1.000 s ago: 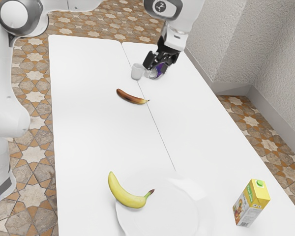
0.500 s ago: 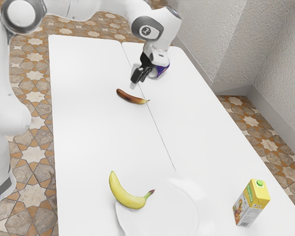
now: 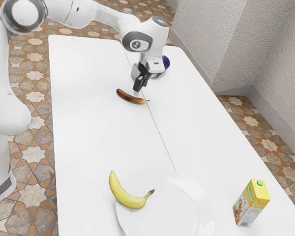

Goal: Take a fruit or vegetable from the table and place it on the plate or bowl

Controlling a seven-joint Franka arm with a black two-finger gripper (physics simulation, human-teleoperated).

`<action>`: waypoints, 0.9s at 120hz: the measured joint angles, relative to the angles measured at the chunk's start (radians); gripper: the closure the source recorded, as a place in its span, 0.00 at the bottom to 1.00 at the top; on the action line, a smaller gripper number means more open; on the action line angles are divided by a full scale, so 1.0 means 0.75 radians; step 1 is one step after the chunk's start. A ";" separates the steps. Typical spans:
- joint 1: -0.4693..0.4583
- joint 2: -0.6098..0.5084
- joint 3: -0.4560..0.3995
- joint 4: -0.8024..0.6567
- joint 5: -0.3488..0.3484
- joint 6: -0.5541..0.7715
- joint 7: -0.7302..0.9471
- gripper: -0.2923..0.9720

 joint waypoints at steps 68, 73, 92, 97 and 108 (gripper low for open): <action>0.190 0.014 -0.198 -0.161 0.009 0.029 -0.061 0.23; 0.268 0.014 -0.269 -0.194 0.009 0.026 -0.066 0.23; 0.437 0.014 -0.398 -0.276 0.009 0.016 -0.087 0.23; 0.456 0.014 -0.412 -0.287 0.009 0.014 -0.092 0.23; 0.470 0.014 -0.425 -0.307 0.011 0.010 -0.103 0.23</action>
